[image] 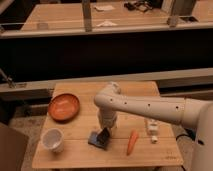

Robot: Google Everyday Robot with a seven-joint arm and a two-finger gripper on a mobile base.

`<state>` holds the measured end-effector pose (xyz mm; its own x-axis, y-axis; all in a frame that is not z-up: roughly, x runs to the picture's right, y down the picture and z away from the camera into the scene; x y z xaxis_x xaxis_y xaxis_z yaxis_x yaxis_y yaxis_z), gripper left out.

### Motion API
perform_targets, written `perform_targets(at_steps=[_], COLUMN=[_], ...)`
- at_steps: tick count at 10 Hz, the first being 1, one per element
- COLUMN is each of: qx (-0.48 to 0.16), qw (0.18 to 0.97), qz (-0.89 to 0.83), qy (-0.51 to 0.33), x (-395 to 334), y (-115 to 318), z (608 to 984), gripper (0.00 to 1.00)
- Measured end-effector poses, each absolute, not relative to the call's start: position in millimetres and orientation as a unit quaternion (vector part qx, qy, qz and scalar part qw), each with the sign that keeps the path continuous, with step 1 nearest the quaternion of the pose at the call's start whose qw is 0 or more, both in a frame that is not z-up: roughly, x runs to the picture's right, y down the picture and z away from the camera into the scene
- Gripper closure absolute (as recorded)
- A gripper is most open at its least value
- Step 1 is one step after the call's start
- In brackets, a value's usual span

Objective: Place the eraser on the white sponge

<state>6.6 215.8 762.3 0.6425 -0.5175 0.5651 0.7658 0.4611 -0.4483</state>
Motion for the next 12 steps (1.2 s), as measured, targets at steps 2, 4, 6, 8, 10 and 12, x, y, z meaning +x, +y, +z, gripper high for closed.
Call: perform_targets(at_steps=[2, 4, 6, 8, 10, 12], qx=[-0.35, -0.35, -0.351, -0.352, -0.352, -0.353], qw=[0.833, 0.83, 0.826, 0.824, 0.819, 0.817], qz=[-0.39, -0.398, -0.405, -0.41, -0.418, -0.423], qy=[-0.176, -0.174, -0.173, -0.172, -0.172, -0.171], x=[3, -1, -5, -7, -11, -13], y=[216, 216, 216, 216, 216, 217], z=[762, 762, 762, 761, 761, 762], gripper=[0.83, 0.83, 0.83, 0.78, 0.77, 0.77])
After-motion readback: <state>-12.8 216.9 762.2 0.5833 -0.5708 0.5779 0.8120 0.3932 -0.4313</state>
